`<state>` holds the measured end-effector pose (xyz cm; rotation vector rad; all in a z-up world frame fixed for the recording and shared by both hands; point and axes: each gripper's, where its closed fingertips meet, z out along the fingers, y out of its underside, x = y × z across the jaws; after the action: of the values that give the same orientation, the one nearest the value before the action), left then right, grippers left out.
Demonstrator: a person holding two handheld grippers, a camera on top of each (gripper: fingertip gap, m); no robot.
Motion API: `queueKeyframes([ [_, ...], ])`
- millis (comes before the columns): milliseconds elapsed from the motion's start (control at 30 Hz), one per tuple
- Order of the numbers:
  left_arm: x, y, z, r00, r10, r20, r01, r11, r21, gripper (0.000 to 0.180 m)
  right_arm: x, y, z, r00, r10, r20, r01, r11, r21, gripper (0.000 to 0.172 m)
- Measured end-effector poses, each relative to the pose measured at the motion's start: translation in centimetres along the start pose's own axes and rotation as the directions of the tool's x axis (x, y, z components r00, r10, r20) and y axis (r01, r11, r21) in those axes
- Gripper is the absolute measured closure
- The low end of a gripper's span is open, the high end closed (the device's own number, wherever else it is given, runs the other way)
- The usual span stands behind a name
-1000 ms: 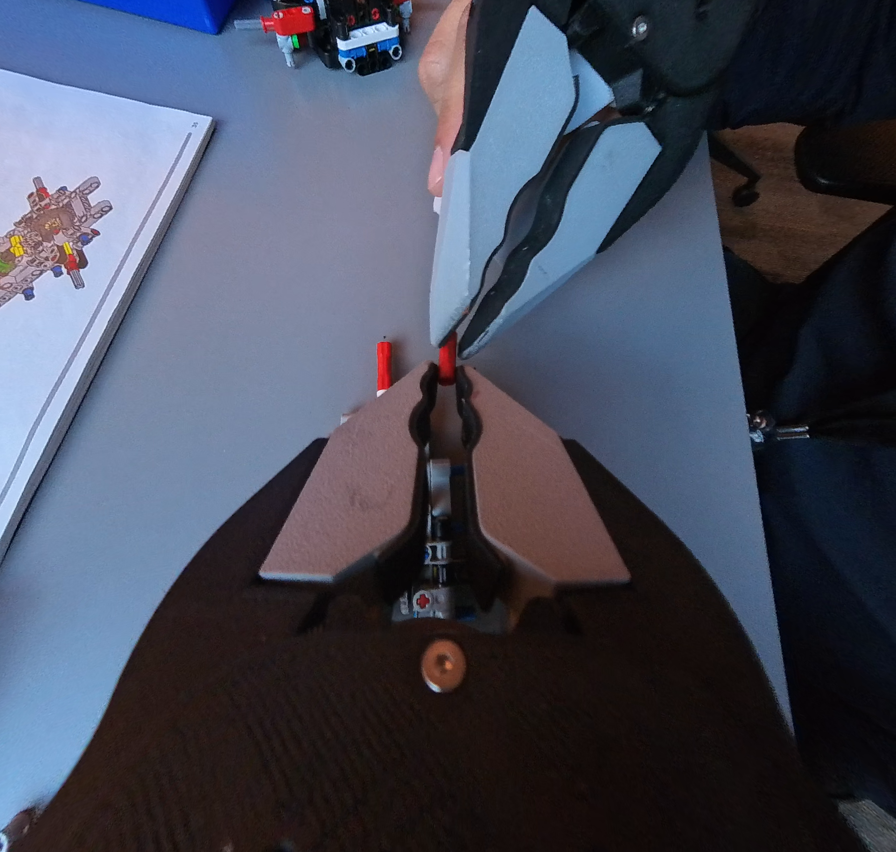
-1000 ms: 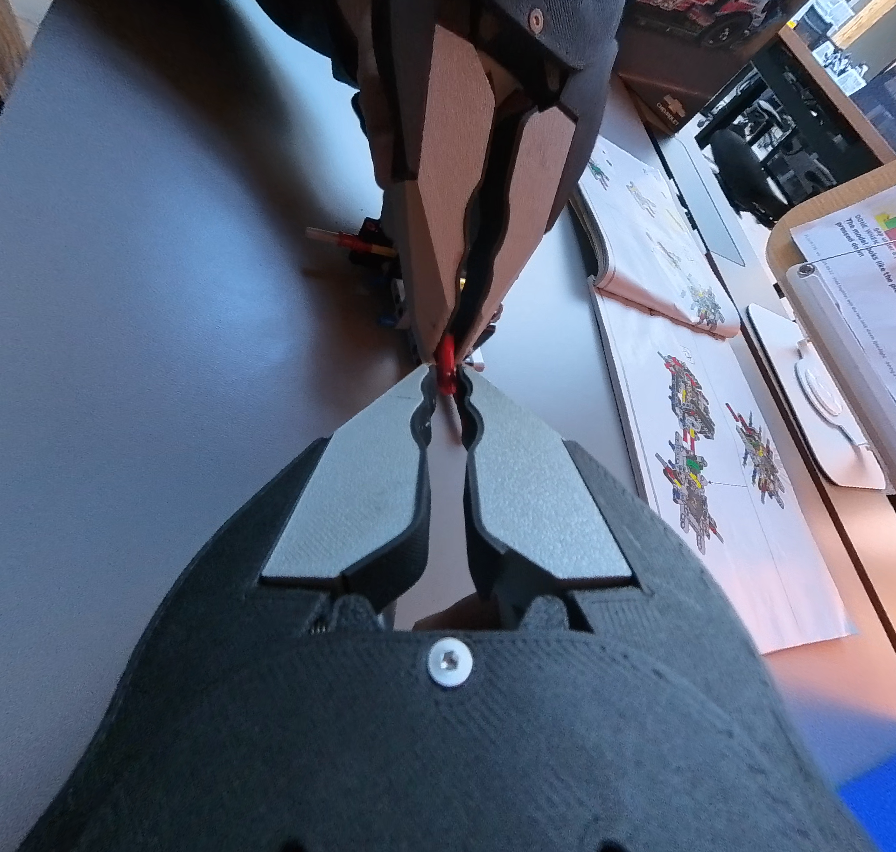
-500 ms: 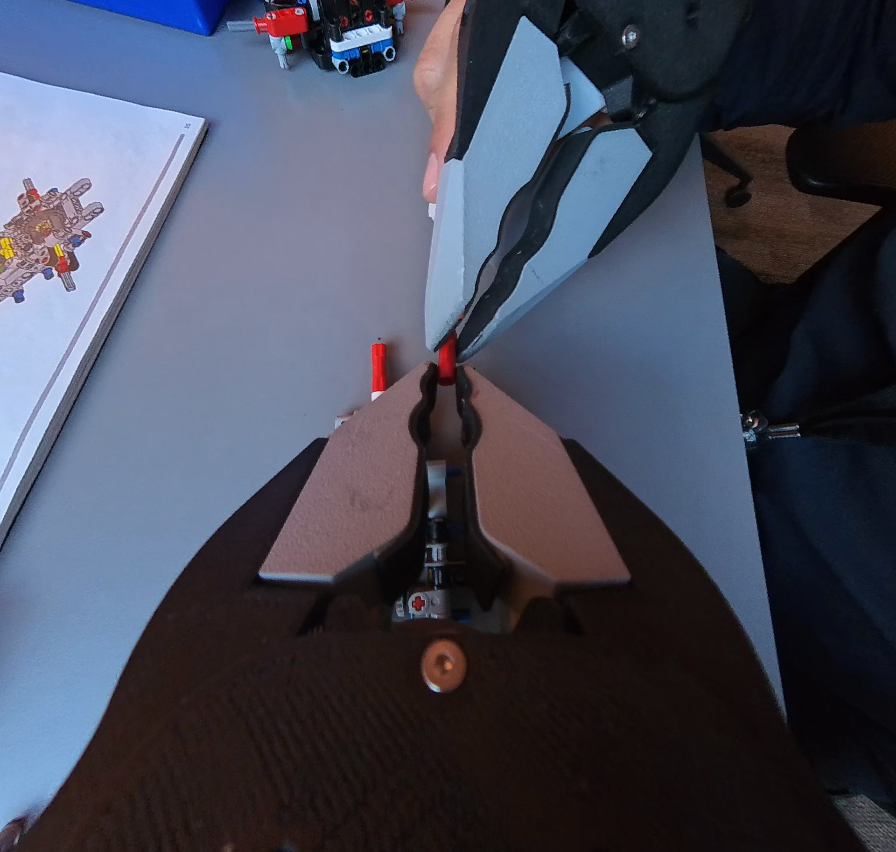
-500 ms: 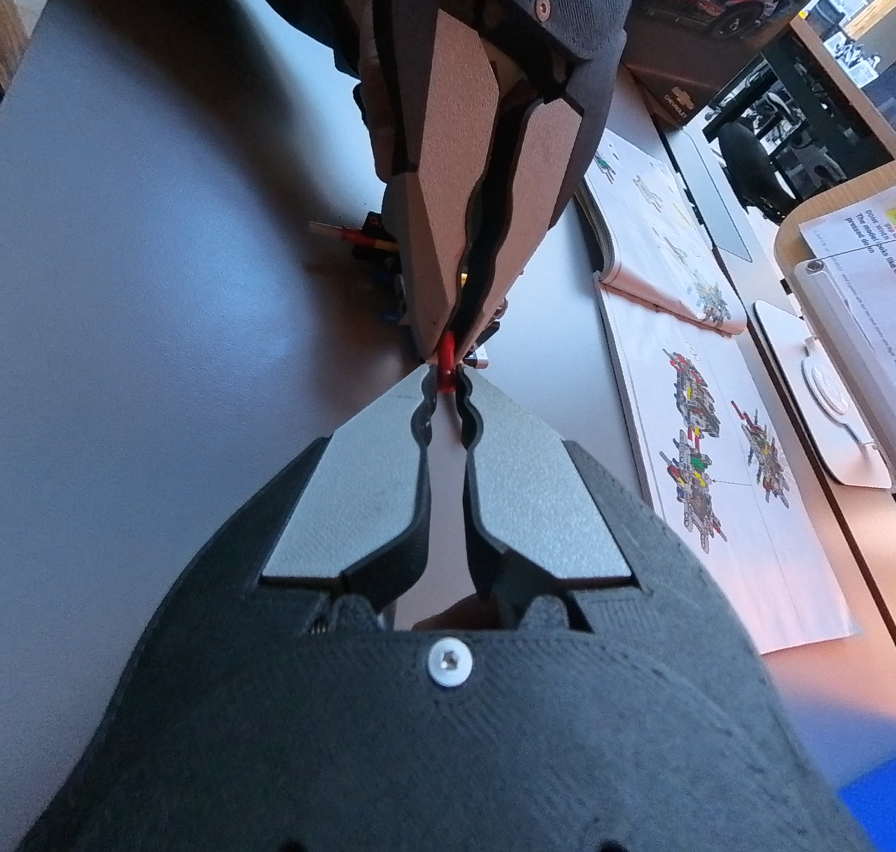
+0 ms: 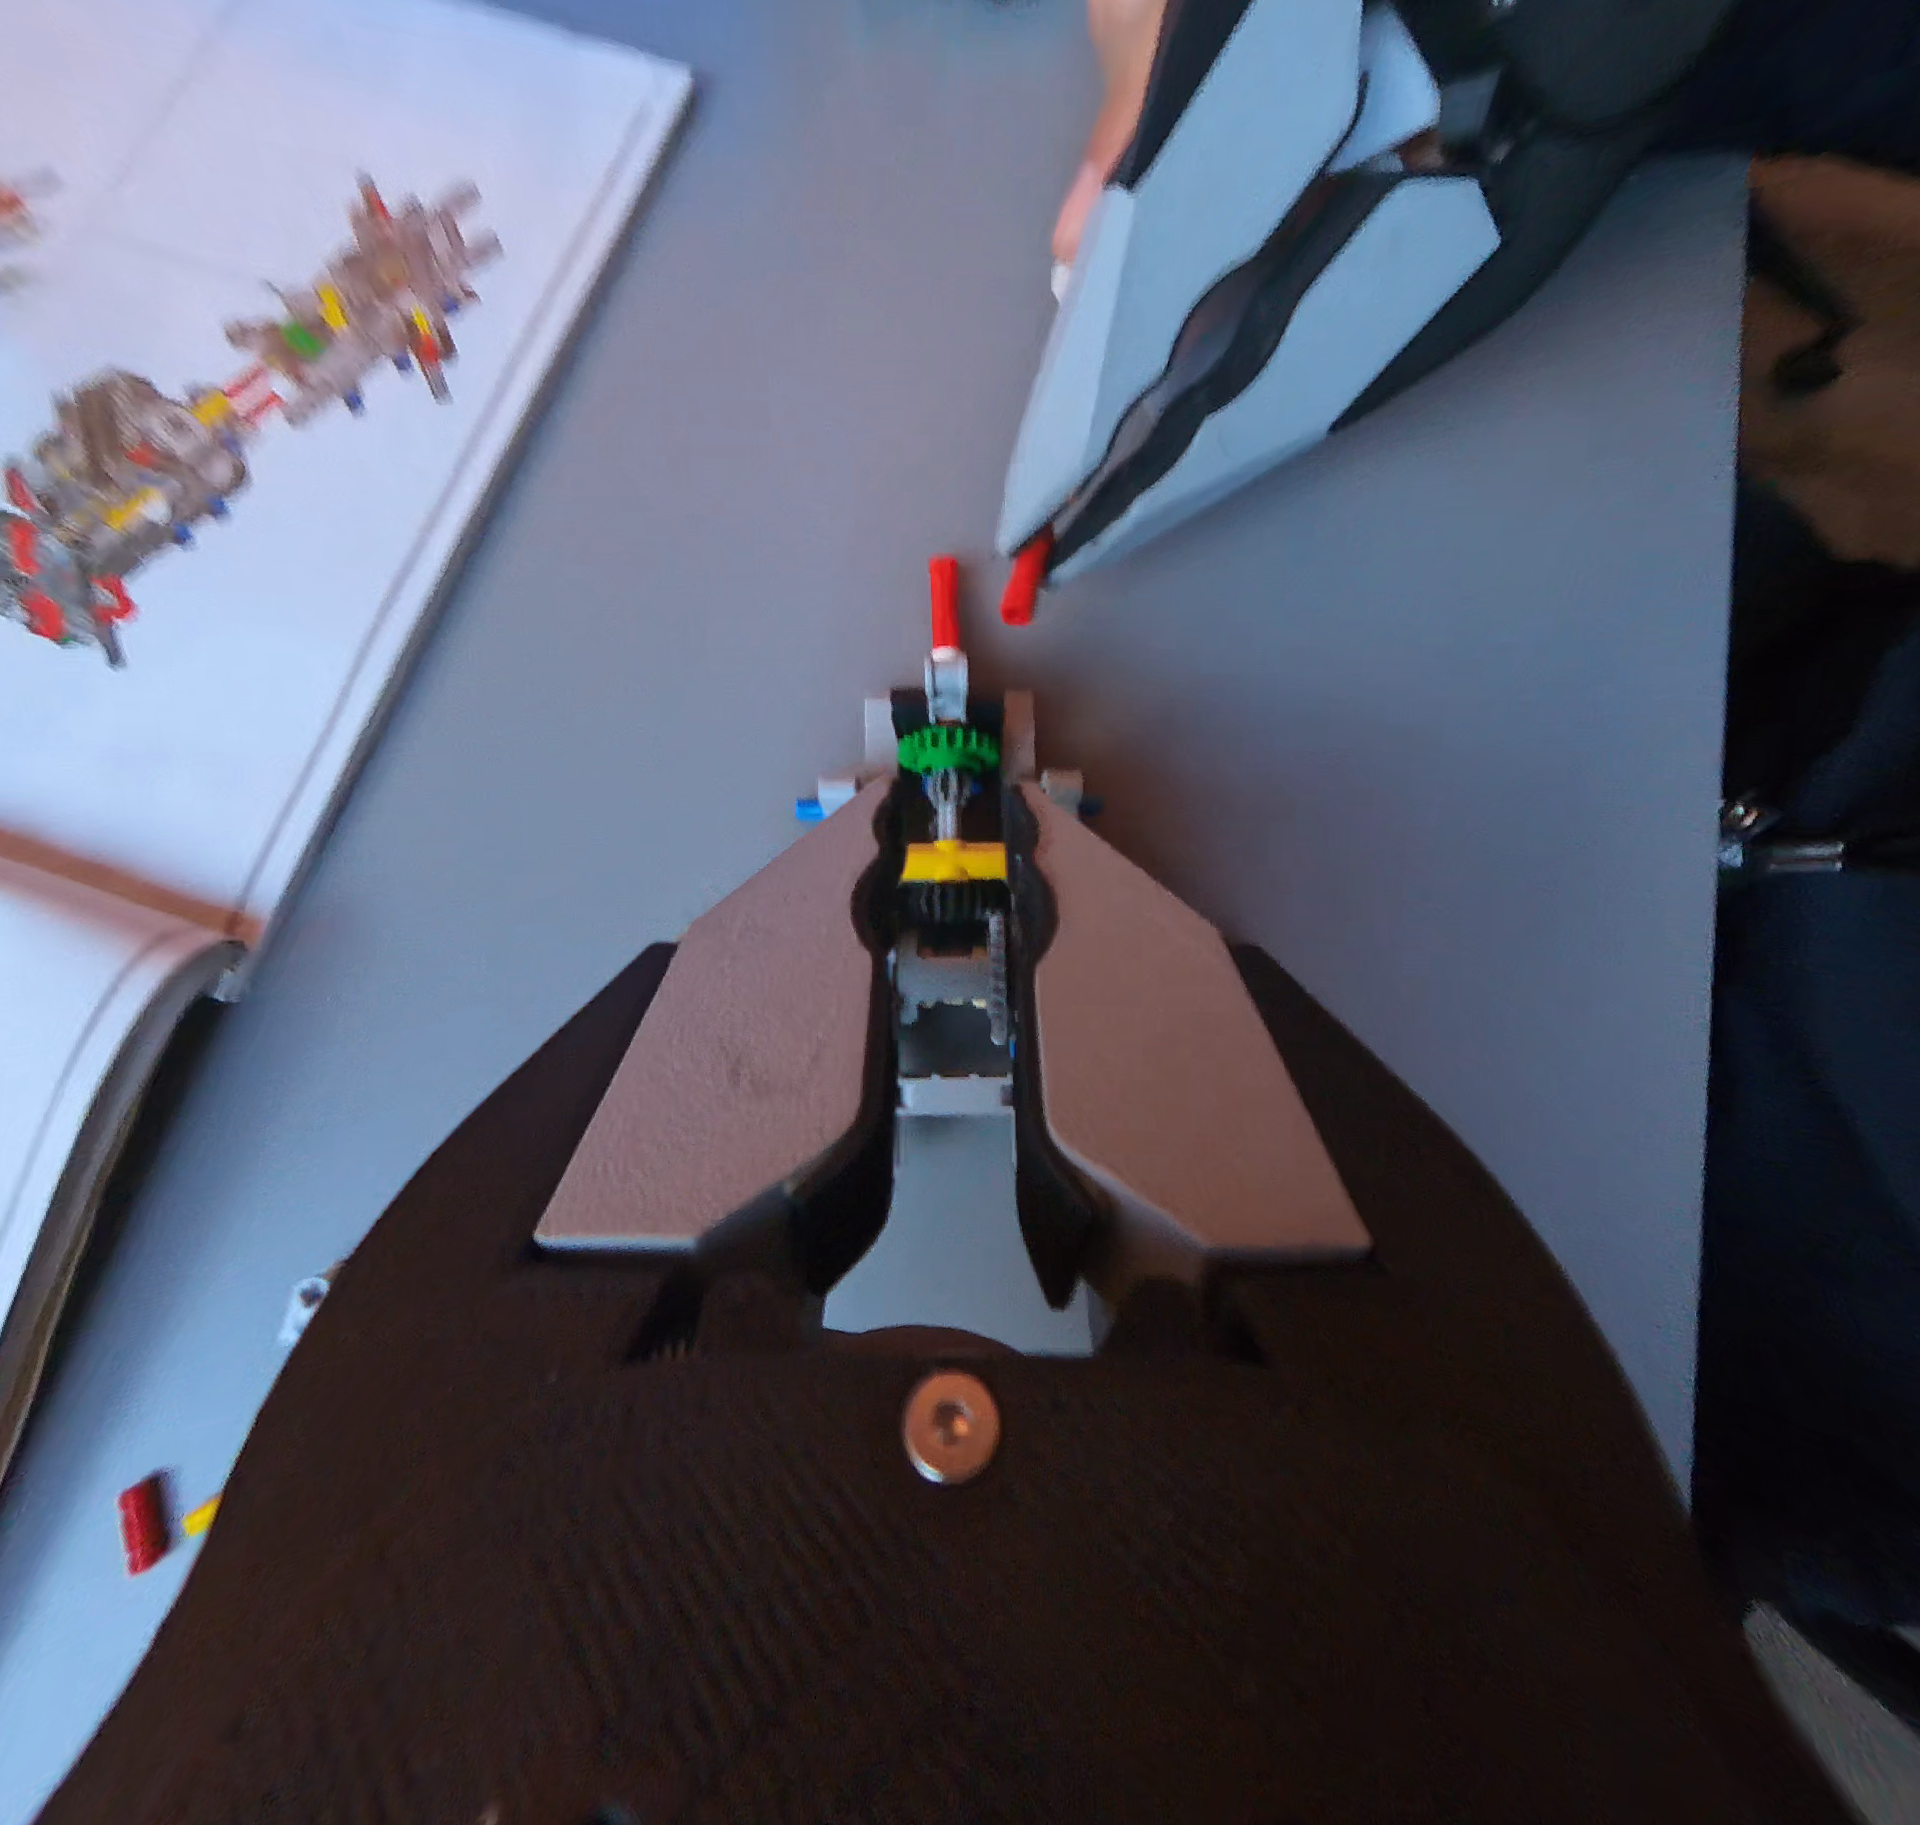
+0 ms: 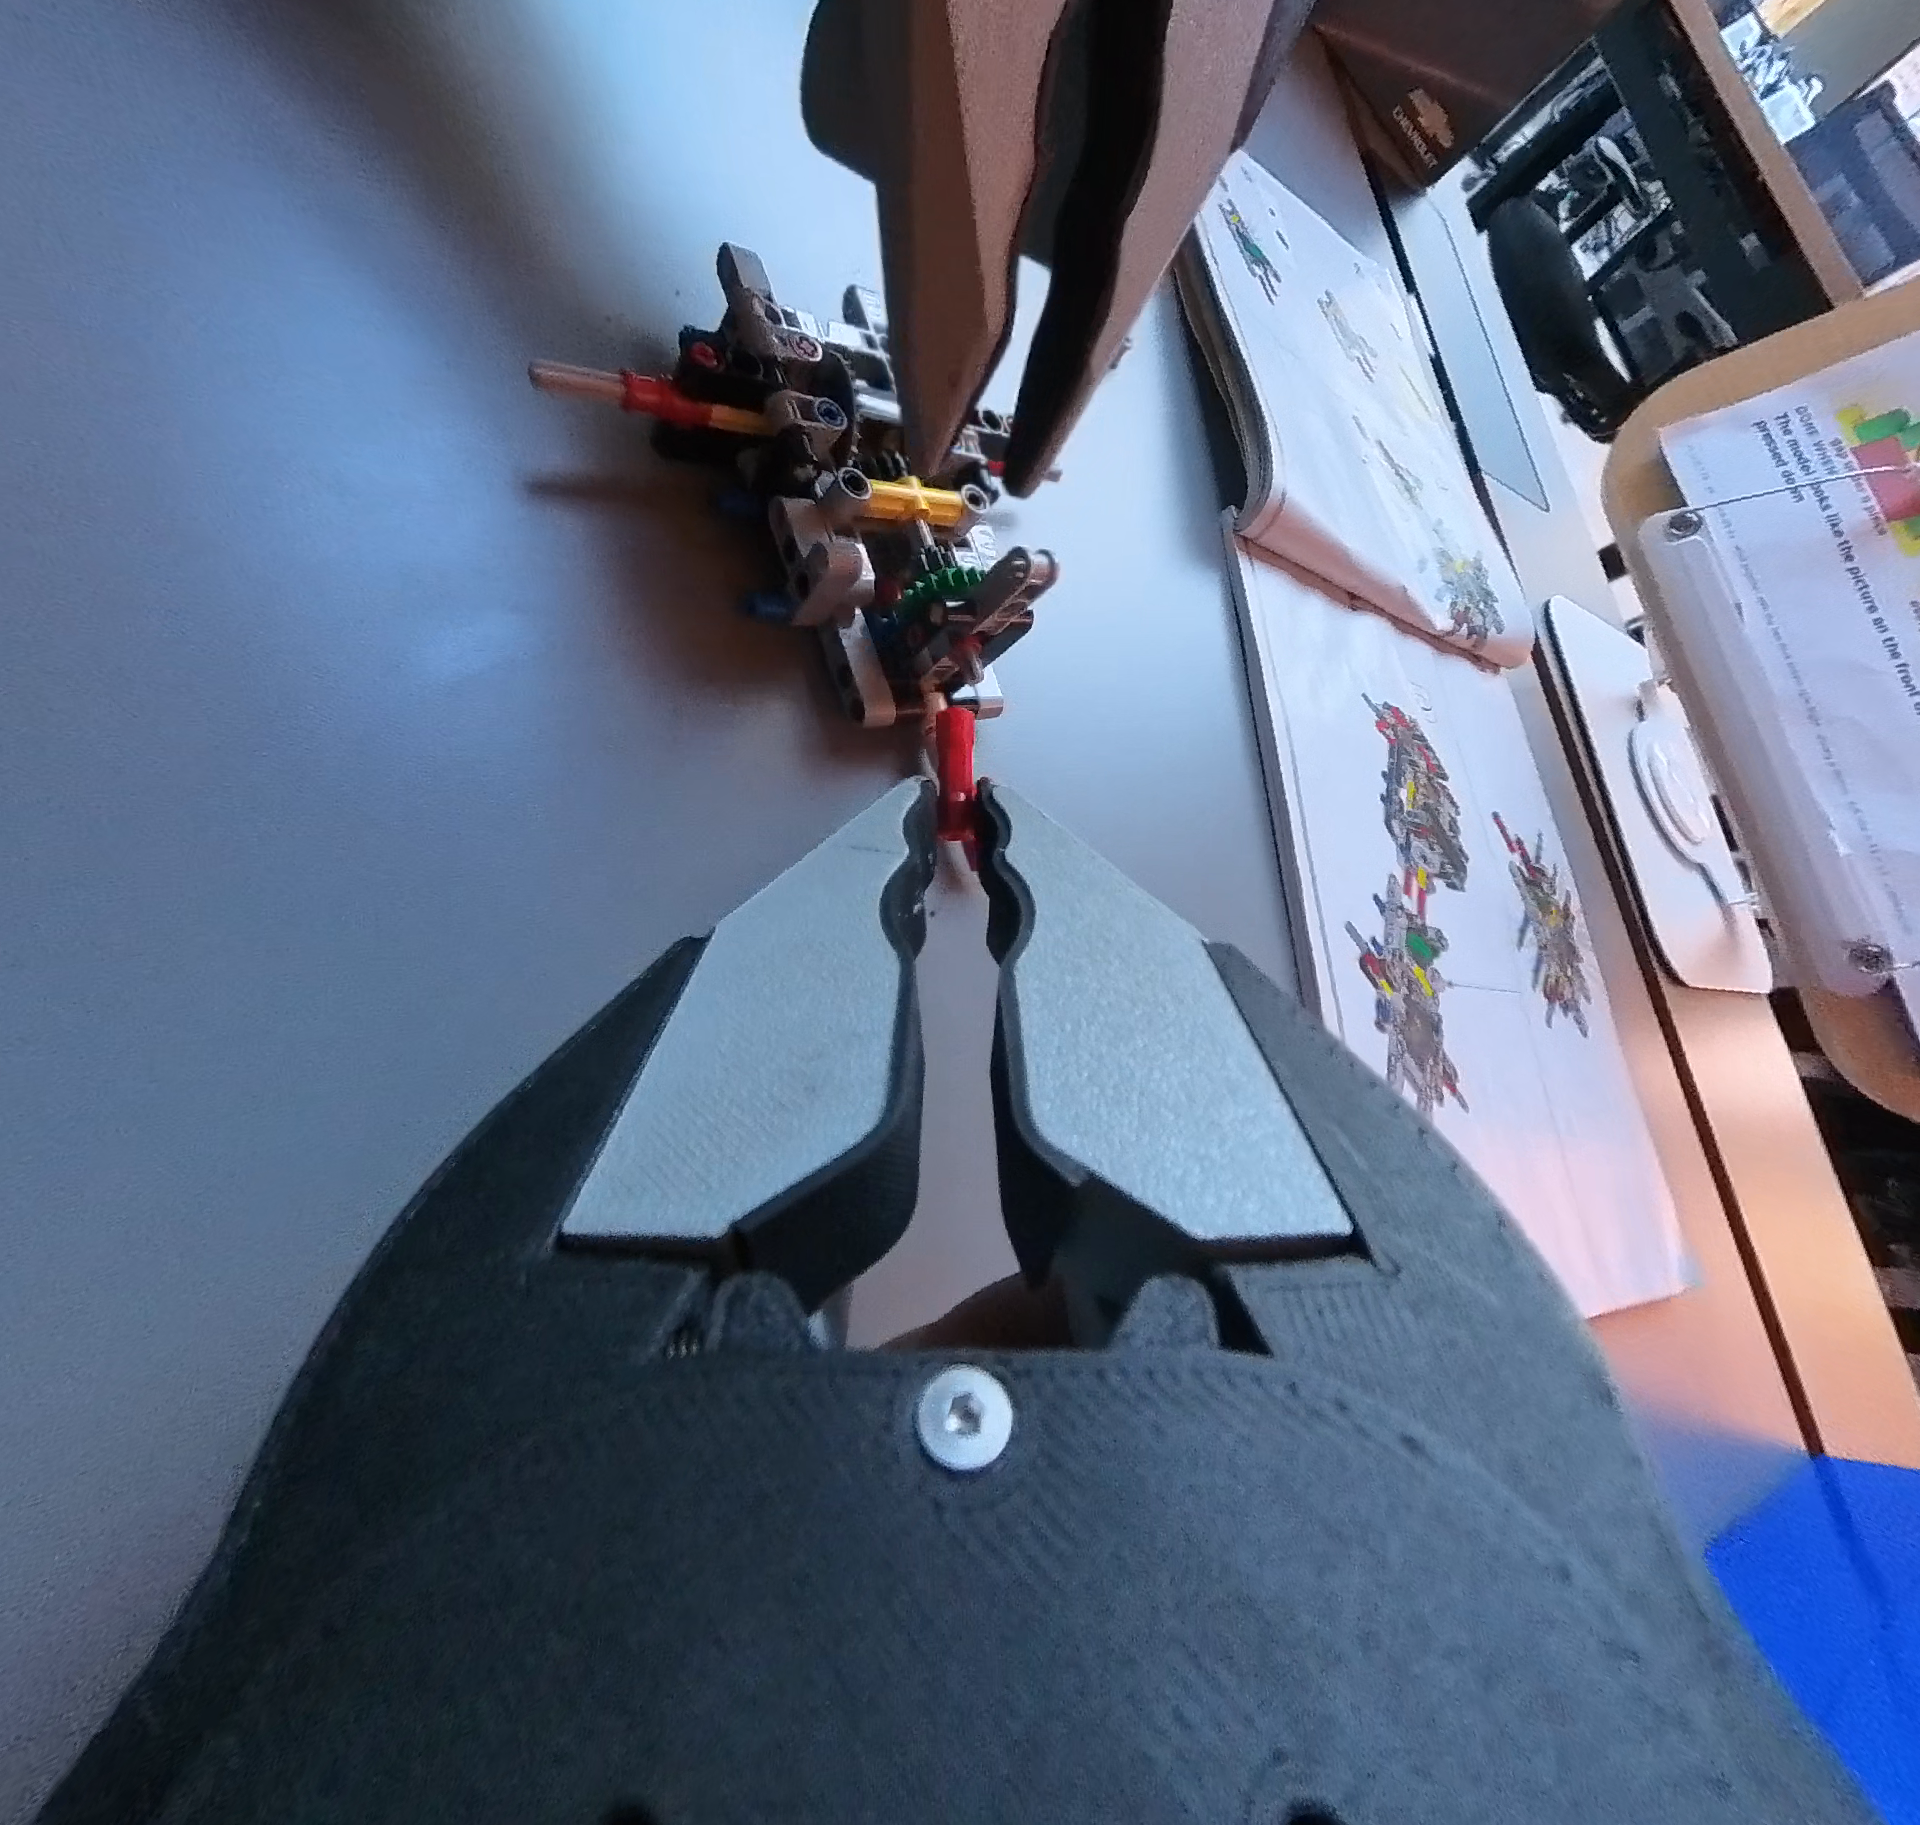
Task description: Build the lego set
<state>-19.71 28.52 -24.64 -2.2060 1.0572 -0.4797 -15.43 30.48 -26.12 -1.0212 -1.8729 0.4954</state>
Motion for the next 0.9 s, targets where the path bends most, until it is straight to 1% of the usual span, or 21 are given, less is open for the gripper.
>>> queueKeyframes([
  [200,-0.2,1.1,0.7,1.0,0.01,0.014,-0.009,0.998,-0.066,0.166,0.5,0.4,0.3,1.0,-0.004,0.006,0.004,1.0,0.001,0.169],
  [467,-0.2,1.4,1.8,1.0,0.025,0.016,-0.023,0.994,-0.103,0.172,0.4,0.4,0.6,0.999,-0.023,0.03,0.023,1.0,0.007,0.168],
  [700,-0.2,1.5,1.9,1.0,0.02,0.002,-0.019,0.994,-0.109,0.177,0.3,0.3,1.0,0.997,-0.046,0.061,0.045,0.999,0.008,0.169],
  [900,-0.2,1.4,2.0,1.0,-0.005,-0.023,0.003,0.996,-0.086,0.177,0.2,0.0,0.9,0.996,-0.05,0.074,0.046,0.997,0.058,0.168],
])
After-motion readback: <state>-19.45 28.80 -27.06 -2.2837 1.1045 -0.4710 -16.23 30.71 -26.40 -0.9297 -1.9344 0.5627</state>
